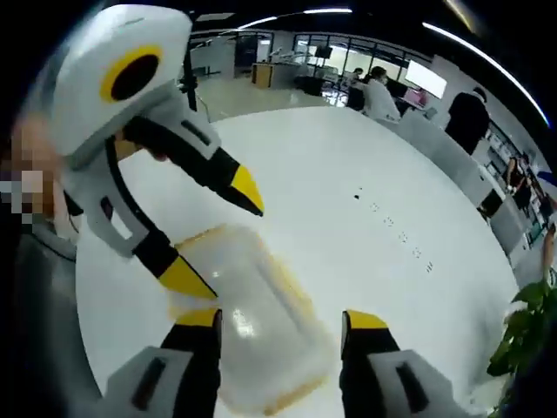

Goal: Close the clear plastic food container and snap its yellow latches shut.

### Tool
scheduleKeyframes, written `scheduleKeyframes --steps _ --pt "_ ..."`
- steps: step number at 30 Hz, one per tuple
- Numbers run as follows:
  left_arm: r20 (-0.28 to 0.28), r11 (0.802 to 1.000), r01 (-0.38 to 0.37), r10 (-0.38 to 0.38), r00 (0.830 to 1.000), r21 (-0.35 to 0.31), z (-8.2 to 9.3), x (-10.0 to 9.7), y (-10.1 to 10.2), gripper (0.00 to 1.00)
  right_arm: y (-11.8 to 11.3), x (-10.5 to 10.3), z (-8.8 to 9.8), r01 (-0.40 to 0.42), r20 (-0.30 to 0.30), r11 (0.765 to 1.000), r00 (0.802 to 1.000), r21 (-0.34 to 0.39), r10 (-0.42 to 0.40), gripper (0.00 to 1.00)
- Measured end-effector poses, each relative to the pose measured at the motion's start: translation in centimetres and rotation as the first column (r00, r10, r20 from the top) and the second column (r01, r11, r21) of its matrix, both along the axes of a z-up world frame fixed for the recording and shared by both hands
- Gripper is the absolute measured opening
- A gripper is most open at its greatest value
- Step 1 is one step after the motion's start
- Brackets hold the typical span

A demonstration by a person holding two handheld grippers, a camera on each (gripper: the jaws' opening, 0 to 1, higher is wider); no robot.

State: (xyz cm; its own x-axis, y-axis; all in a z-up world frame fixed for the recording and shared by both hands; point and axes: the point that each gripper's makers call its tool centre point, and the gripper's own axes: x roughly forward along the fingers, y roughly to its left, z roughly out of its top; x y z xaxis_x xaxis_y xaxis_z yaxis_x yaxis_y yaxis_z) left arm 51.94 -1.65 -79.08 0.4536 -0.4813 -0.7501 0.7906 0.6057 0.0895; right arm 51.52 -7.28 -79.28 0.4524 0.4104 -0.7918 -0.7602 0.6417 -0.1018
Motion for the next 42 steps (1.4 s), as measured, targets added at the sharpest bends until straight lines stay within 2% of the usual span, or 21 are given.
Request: scheduleKeyframes --steps 2,4,6,8,12,19,22,25,27,28,29,30,32,34,35,36,38,39,41,42 --pt "0.009 0.999 -0.053 0.052 0.999 0.012 0.0 0.2 0.6 0.52 0.0 -0.7 0.1 0.067 -0.038 0.997 0.997 0.029 -0.066 0.54" --pt "0.019 0.995 -0.102 0.103 0.995 -0.023 0.3 0.4 0.5 0.52 0.1 -0.7 0.1 0.100 -0.018 0.994 0.995 0.033 -0.099 0.55" --pt "-0.006 0.988 -0.136 0.135 0.991 -0.071 0.5 0.1 0.1 0.54 -0.3 -1.0 0.0 0.130 0.007 0.991 0.991 0.004 -0.130 0.56" --pt "-0.002 0.989 -0.139 0.139 0.990 -0.051 0.4 -0.2 0.2 0.57 -0.4 -1.3 -0.2 0.175 0.020 0.984 0.984 0.006 -0.176 0.55" --pt "0.038 0.986 -0.165 0.167 0.985 -0.038 0.7 -0.2 0.5 0.54 0.1 -1.5 0.0 0.205 0.024 0.977 0.978 0.059 -0.207 0.57" --pt "0.060 0.977 -0.194 0.199 0.978 -0.083 1.2 0.4 0.9 0.53 0.1 -0.9 0.5 0.216 0.040 0.972 0.975 0.088 -0.220 0.58" --pt "0.038 0.960 -0.243 0.250 0.967 -0.139 1.3 0.5 1.0 0.56 -0.4 -0.7 0.3 0.260 0.050 0.959 0.962 0.113 -0.267 0.58" --pt "-0.001 0.926 -0.317 0.324 0.946 -0.205 1.1 0.5 1.6 0.55 -0.3 -0.8 0.3 0.330 0.035 0.922 0.938 0.202 -0.344 0.59" --pt "-0.032 0.901 -0.353 0.357 0.934 -0.252 0.9 0.4 1.7 0.55 -0.5 -0.8 0.5 0.343 0.054 0.910 0.930 0.231 -0.364 0.59" --pt "-0.038 0.898 -0.355 0.358 0.933 -0.261 0.9 0.4 1.7 0.54 -0.4 -0.9 0.6 0.352 0.049 0.900 0.925 0.258 -0.376 0.59" --pt "-0.057 0.883 -0.369 0.369 0.928 -0.291 0.9 0.3 1.8 0.53 -0.4 -0.9 0.7 0.365 0.042 0.886 0.919 0.286 -0.392 0.59" --pt "-0.053 0.884 -0.367 0.368 0.928 -0.289 0.8 0.2 2.1 0.53 -0.6 -0.8 1.1 0.398 0.030 0.851 0.901 0.342 -0.433 0.59" --pt "-0.064 0.850 -0.396 0.400 0.914 -0.349 1.1 0.3 2.4 0.56 -0.8 -0.8 1.6 0.409 0.028 0.823 0.889 0.395 -0.456 0.60" --pt "-0.100 0.815 -0.436 0.433 0.896 -0.380 1.0 0.2 2.8 0.57 -0.9 -0.7 1.9 0.443 0.004 0.780 0.869 0.443 -0.495 0.62" --pt "-0.107 0.806 -0.447 0.442 0.891 -0.388 0.9 0.1 3.0 0.57 -1.1 -0.8 1.8 0.464 -0.020 0.757 0.858 0.459 -0.513 0.63" --pt "-0.127 0.787 -0.466 0.456 0.881 -0.404 0.8 0.1 3.1 0.56 -1.1 -0.8 1.7 0.459 -0.017 0.762 0.861 0.457 -0.508 0.63" --pt "-0.158 0.783 -0.475 0.452 0.878 -0.403 0.4 -0.1 3.0 0.58 -1.0 -0.8 1.4 0.456 -0.015 0.770 0.864 0.446 -0.503 0.63" --pt "-0.162 0.781 -0.480 0.455 0.876 -0.399 0.3 0.0 3.0 0.59 -0.9 -0.9 1.4 0.444 -0.002 0.785 0.871 0.433 -0.492 0.63" --pt "-0.148 0.784 -0.469 0.450 0.881 -0.408 0.7 0.3 2.9 0.57 -0.7 -0.8 1.8 0.411 0.033 0.810 0.884 0.419 -0.466 0.63" --pt "-0.144 0.784 -0.468 0.451 0.881 -0.407 0.8 0.4 3.0 0.57 -0.6 -0.8 1.9 0.409 0.034 0.812 0.886 0.417 -0.463 0.63"
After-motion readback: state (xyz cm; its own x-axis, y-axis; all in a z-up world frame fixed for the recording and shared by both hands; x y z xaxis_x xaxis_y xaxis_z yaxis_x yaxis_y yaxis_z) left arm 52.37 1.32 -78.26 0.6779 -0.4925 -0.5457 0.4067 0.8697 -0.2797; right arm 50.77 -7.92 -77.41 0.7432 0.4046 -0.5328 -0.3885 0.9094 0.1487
